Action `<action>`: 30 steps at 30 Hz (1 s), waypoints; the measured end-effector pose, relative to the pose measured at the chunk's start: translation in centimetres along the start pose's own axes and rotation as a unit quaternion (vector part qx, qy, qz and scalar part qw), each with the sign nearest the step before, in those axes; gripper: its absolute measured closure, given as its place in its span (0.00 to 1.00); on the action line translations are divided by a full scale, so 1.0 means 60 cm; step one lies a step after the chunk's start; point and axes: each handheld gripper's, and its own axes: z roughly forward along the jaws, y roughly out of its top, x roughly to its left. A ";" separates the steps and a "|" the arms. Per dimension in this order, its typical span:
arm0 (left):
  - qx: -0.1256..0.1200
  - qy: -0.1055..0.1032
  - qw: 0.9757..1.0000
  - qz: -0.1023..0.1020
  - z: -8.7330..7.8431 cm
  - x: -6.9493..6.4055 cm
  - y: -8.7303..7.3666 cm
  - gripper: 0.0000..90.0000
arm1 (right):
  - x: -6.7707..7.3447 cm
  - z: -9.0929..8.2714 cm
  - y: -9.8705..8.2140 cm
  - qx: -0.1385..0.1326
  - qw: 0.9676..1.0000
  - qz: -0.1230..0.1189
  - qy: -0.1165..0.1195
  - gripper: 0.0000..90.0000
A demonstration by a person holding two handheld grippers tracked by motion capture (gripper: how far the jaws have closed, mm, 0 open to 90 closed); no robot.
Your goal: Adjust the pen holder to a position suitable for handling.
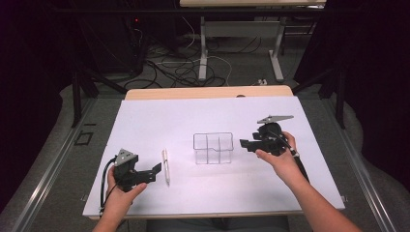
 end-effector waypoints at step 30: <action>0.011 -0.010 0.999 -0.030 0.004 -0.019 0.020 0.08 | -0.091 -0.061 -0.127 -0.052 0.995 -0.021 -0.080 0.14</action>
